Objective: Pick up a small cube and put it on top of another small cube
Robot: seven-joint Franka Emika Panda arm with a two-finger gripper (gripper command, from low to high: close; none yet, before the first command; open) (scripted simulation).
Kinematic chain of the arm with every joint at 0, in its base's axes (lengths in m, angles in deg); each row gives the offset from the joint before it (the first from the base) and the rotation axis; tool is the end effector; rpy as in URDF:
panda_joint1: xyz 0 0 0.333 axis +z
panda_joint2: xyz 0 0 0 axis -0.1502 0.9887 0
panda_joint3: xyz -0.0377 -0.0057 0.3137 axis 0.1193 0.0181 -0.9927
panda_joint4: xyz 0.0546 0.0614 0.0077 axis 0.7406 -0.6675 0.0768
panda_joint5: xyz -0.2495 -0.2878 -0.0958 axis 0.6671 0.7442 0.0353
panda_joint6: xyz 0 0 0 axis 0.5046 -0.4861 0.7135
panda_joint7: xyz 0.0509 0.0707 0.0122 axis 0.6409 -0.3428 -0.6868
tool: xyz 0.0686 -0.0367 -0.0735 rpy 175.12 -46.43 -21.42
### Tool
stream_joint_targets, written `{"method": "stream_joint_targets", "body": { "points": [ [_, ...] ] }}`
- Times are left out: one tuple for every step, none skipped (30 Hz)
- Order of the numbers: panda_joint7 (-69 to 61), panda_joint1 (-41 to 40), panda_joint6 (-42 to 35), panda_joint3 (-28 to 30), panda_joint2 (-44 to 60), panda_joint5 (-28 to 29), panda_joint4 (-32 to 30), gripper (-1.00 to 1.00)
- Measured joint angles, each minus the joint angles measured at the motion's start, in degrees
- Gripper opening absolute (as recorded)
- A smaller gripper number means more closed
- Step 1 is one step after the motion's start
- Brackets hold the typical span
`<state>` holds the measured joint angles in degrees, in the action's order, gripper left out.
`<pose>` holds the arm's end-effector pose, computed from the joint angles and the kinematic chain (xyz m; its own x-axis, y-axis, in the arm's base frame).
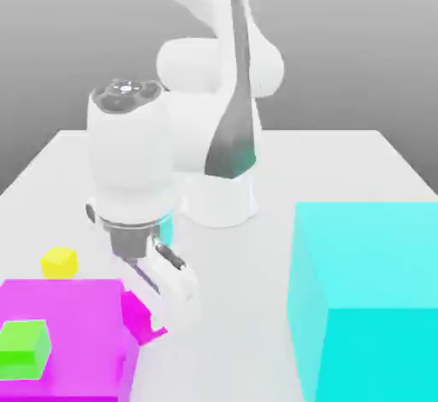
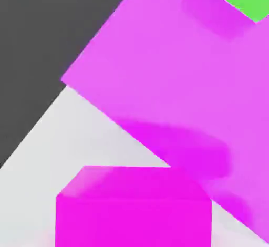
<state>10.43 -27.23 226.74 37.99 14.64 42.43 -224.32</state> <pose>0.4764 -0.1456 0.2590 -0.1877 -0.9822 0.0090 -0.9822 0.1877 0.0025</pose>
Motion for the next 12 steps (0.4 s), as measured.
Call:
{"method": "stream_joint_targets", "body": {
  "points": [
    [-0.7,-1.0,-1.9,0.8,0.1,-0.4,2.1,-1.00],
    [-1.5,-2.0,-3.8,1.5,0.3,-0.7,4.2,-1.00],
    [-2.2,-3.0,-5.8,2.3,0.4,-1.1,6.2,-1.00],
    [-2.9,-4.0,-7.6,3.1,0.6,-1.4,8.3,-1.00],
    [-3.5,-4.8,-8.7,3.6,1.0,-1.8,9.9,-1.00],
    [-3.9,-5.2,-8.0,3.9,2.3,-2.1,10.4,-1.00],
    [-4.2,-5.4,-6.4,4.0,3.9,-2.3,10.5,-1.00],
    [-4.4,-5.5,-4.4,4.1,5.7,-2.5,10.2,-1.00],
    [-4.5,-5.5,-2.9,4.1,7.0,-2.6,10.1,1.00],
    [-4.5,-5.5,-2.9,4.1,7.0,-2.6,10.1,1.00],
    [-4.5,-5.5,-2.9,4.1,7.0,-2.6,10.1,1.00],
    [-4.5,-5.5,-2.9,4.1,7.0,-2.6,10.1,1.00]
  ]
}}
